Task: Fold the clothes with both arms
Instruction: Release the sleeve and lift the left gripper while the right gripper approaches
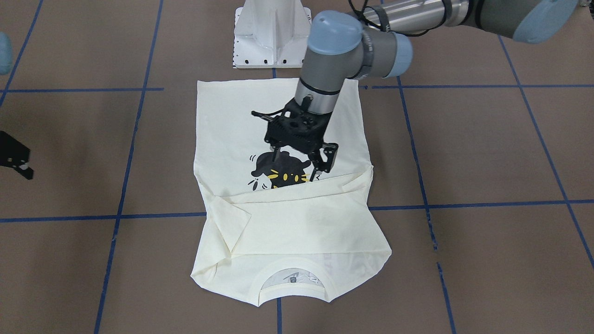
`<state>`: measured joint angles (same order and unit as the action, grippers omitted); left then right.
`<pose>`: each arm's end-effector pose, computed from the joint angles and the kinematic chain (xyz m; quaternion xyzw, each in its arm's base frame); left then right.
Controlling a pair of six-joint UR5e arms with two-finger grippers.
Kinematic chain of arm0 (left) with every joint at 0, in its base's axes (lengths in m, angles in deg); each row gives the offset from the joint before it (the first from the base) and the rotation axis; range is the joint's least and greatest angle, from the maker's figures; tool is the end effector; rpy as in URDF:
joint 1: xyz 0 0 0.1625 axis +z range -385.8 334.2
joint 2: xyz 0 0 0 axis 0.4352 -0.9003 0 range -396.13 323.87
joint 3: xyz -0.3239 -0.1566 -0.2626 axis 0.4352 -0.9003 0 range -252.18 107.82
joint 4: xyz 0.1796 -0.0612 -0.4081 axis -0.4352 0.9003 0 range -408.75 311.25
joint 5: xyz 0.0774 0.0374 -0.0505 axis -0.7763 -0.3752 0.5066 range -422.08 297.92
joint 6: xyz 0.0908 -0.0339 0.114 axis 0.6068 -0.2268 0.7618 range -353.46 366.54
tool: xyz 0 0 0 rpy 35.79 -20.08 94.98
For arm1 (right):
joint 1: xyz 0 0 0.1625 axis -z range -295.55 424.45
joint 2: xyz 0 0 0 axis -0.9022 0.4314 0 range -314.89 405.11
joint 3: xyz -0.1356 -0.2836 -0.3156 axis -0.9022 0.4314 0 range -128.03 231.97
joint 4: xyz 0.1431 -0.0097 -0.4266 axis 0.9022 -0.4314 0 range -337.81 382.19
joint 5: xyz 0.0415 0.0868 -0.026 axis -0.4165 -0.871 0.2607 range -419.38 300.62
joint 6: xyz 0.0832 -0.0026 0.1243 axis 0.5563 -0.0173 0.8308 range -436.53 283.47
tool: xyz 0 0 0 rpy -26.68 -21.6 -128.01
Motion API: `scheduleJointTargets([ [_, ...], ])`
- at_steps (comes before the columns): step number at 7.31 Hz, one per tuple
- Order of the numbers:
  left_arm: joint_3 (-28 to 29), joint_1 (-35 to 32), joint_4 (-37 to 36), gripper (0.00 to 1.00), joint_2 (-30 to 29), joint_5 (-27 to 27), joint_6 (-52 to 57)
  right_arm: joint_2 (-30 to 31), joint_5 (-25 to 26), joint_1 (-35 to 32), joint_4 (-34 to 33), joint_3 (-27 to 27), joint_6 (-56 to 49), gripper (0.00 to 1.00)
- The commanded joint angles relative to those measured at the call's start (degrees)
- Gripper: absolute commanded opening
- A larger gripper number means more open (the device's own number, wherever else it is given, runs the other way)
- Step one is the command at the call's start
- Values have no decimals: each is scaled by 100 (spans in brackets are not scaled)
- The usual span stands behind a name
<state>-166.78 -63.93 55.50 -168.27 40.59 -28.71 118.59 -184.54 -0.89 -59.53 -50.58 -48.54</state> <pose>0.5433 -0.5542 0.1633 0.3000 0.4165 0.1792 0.8393 -0.2308 -0.6157 0.4175 0.1467 -0.3918 -0.0705 0.9055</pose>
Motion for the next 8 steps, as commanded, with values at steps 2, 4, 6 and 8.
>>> scheduleJointTargets([
  [2,-1207,-483,-150,100,1317,306,344,-1349,1271,1520,-1015,7,1837,100],
  [4,-1455,-878,-151,100,1918,402,483,-2098,2079,2347,-1610,207,3230,100],
  [6,-1491,-1299,-63,100,2086,1277,502,-2958,2658,2814,-1611,1302,3589,99],
  [8,-1614,-1617,-19,100,2524,1422,781,-3811,3286,3097,-1593,2523,3590,97],
])
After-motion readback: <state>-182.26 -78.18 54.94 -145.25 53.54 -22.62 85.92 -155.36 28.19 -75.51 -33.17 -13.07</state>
